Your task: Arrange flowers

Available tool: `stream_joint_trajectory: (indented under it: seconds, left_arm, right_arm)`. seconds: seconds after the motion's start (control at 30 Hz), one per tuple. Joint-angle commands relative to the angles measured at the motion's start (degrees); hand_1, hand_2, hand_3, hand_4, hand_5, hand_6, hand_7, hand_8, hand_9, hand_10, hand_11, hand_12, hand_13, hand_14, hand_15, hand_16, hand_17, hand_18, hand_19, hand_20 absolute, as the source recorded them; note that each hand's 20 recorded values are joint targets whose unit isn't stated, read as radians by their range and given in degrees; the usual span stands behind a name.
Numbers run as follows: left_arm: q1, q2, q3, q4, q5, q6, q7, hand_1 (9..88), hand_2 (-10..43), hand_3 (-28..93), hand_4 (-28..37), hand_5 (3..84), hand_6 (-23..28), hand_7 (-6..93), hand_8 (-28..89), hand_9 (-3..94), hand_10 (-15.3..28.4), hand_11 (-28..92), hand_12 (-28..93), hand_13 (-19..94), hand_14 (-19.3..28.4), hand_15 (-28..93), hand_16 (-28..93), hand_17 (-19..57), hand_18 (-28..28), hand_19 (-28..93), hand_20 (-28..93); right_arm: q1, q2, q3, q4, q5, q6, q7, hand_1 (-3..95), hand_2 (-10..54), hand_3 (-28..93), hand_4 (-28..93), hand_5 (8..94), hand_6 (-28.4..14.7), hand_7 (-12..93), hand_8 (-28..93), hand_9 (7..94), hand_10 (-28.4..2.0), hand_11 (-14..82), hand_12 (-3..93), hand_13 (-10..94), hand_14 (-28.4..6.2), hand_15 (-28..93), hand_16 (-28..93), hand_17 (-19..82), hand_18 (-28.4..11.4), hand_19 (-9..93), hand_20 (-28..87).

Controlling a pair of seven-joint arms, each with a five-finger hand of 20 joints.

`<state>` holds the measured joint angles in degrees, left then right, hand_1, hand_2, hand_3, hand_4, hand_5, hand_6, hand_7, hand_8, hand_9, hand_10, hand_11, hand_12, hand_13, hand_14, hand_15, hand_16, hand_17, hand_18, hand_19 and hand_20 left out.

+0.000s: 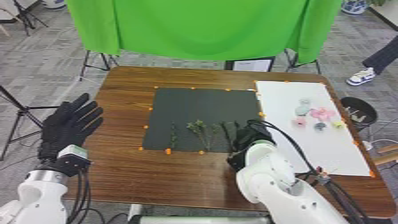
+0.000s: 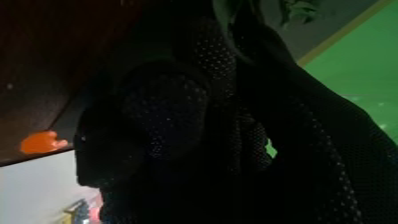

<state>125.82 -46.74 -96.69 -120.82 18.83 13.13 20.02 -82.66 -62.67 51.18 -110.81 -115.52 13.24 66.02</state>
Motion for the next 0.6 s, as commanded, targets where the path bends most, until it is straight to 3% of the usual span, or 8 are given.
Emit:
stream_joint_trajectory:
  seconds: [0.03, 0.37, 0.6]
  left_arm:
    - [1.1, -0.20, -0.69, -0.29, -0.19, 0.36, -0.11, 27.0, 10.8, 73, -28.3, 41.1, 10.0, 9.8, -6, 34.1, 16.4, 20, 14, 21, 16.5, 34, -5, -6.8, 15.5, 33, 10]
    - [1.5, -0.56, -1.01, -0.45, -0.08, 0.42, -0.18, 27.0, 10.7, 73, -28.3, 41.2, 9.9, 10.6, -6, 34.1, 16.4, 21, 14, 21, 16.5, 34, -5, -6.8, 15.5, 33, 10]
    - [2.4, -0.47, -1.40, -0.83, -0.68, 1.32, 0.84, 27.1, 10.7, 73, -28.3, 41.3, 9.9, 11.0, -6, 34.1, 16.4, 21, 14, 21, 16.5, 34, -5, -6.8, 15.5, 33, 10]
  right_arm:
    - [-2.4, 0.6, -0.6, 1.1, -1.3, 0.4, 1.5, 49.6, -9.5, 73, -10, 78.4, -4.9, 46, 17, 93.7, -12.2, 28.2, 33.8, 94, -4.7, 52, 30, 73, -13.2, 91, 22]
    - [-3.0, 0.9, 0.2, 0.3, -1.2, -0.6, 2.1, 44.6, -9.5, 70, -15, 79.5, -5.8, 34, 20, 93.5, -13.4, 29.5, 28.4, 94, -5.4, 51, 30, 72, -13.7, 93, 18]
    - [-4.2, 1.5, 1.5, -1.4, -0.6, -2.5, 2.7, 37.7, -8.3, 74, -15, 80.5, -7.3, 26, 10, 93.6, -14.4, 27.6, 26.9, 94, -6.3, 50, 29, 72, -13.5, 93, 16]
